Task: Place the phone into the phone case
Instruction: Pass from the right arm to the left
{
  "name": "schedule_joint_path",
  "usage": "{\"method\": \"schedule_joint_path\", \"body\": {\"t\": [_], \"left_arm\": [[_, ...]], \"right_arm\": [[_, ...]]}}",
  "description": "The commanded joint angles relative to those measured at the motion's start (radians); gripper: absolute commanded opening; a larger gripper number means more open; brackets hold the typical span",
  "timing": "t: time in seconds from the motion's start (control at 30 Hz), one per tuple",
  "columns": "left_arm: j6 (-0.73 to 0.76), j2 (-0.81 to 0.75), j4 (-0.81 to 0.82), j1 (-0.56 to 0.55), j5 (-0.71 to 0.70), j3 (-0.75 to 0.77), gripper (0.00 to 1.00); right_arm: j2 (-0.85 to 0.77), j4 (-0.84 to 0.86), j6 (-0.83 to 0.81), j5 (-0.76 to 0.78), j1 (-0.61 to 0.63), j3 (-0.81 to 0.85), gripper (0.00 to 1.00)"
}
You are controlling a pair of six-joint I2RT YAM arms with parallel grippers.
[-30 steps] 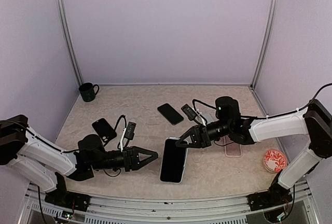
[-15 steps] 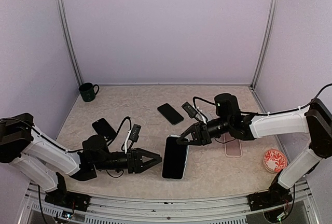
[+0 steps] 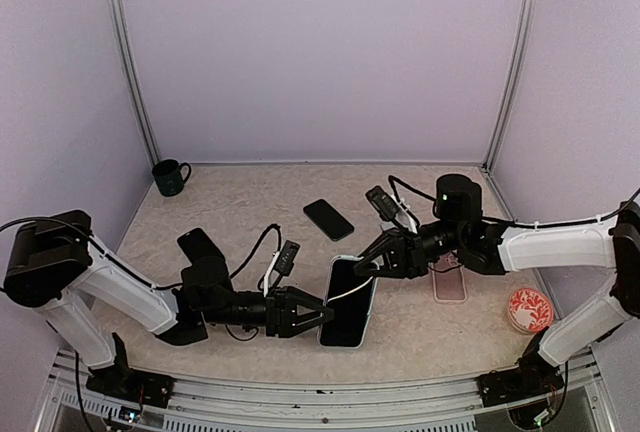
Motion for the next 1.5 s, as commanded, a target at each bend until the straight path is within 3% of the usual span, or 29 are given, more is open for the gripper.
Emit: {"method": "schedule_joint_path", "body": {"t": [0.0, 0.17, 0.5, 0.63, 0.7, 0.9, 1.0, 1.17, 1.47], "left_arm": [[0.006, 0.025, 0.036, -0.014, 0.052, 0.051, 0.59], [-0.01, 0.054, 0.062, -0.021, 0.098, 0.082, 0.55], [-0.051, 0.108, 0.092, -0.028, 0.149, 0.115, 0.16], [-0.053, 0.109, 0.089, -0.027, 0.139, 0.112, 0.08], [-0.05, 0.107, 0.078, -0.027, 0.131, 0.109, 0.05], [0.0, 0.07, -0.071, -0.027, 0.098, 0.124, 0.0], [0.06, 0.032, -0.213, -0.028, 0.081, 0.143, 0.0], [0.162, -0.042, -0.401, -0.03, 0.065, 0.157, 0.0], [0.298, -0.13, -0.677, -0.041, 0.075, 0.217, 0.0]], "right_arm": [[-0.055, 0.152, 0.055, -0.077, 0.008, -0.03, 0.0], [-0.059, 0.175, 0.06, -0.096, 0.01, -0.042, 0.0], [-0.027, 0.168, 0.047, -0.104, 0.01, -0.027, 0.0], [-0.038, 0.108, 0.009, -0.1, 0.011, -0.015, 0.02], [-0.044, 0.076, -0.006, -0.096, 0.01, -0.011, 0.07], [-0.062, -0.143, -0.137, -0.063, 0.011, 0.041, 0.48], [-0.067, -0.319, -0.251, -0.009, 0.011, 0.098, 0.61], [-0.057, -0.528, -0.368, 0.072, 0.011, 0.167, 0.71], [0.024, -0.725, -0.484, 0.15, 0.051, 0.243, 0.72]]}}
